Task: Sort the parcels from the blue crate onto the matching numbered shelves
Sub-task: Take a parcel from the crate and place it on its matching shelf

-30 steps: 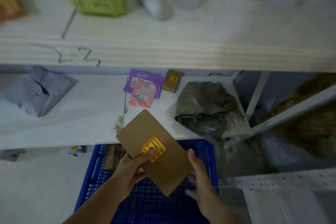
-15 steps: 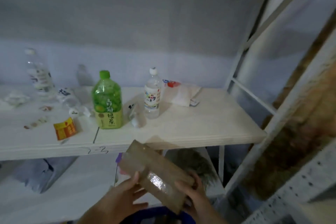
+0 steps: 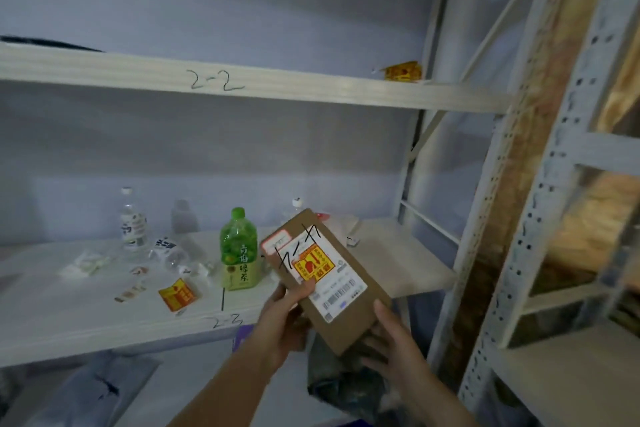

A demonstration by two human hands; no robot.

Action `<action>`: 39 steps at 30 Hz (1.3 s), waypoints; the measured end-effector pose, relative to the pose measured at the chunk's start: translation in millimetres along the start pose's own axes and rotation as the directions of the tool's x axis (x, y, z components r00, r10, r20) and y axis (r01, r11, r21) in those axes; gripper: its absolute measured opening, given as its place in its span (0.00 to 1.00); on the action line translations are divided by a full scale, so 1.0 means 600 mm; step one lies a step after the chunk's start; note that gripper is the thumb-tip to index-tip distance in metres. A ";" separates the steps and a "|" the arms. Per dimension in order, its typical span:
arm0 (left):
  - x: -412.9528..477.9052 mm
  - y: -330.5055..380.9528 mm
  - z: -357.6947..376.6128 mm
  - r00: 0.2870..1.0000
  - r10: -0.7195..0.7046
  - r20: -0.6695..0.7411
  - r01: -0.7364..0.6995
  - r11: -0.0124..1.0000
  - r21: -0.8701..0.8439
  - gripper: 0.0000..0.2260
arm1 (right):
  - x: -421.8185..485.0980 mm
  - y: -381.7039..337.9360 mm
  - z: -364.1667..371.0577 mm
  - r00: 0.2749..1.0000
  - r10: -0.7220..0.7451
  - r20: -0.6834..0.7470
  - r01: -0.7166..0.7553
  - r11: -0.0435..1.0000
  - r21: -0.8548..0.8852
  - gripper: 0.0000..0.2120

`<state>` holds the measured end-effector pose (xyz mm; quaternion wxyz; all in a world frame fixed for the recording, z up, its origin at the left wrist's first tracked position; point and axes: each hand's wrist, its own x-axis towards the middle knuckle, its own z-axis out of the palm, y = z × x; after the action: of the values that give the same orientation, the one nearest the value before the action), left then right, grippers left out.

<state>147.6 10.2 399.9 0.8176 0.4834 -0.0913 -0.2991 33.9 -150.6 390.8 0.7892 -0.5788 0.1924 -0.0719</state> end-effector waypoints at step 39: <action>-0.396 0.174 0.765 0.395 0.464 0.793 -0.699 0.712 -0.069 0.18 | -0.691 -0.555 -0.150 0.296 -0.927 -0.230 0.369 0.333 -0.868 0.27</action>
<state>-202.8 -153.6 758.4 0.6730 0.3533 -0.6325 -0.1490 -344.5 -197.6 772.7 0.2517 -0.7604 0.2085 -0.5612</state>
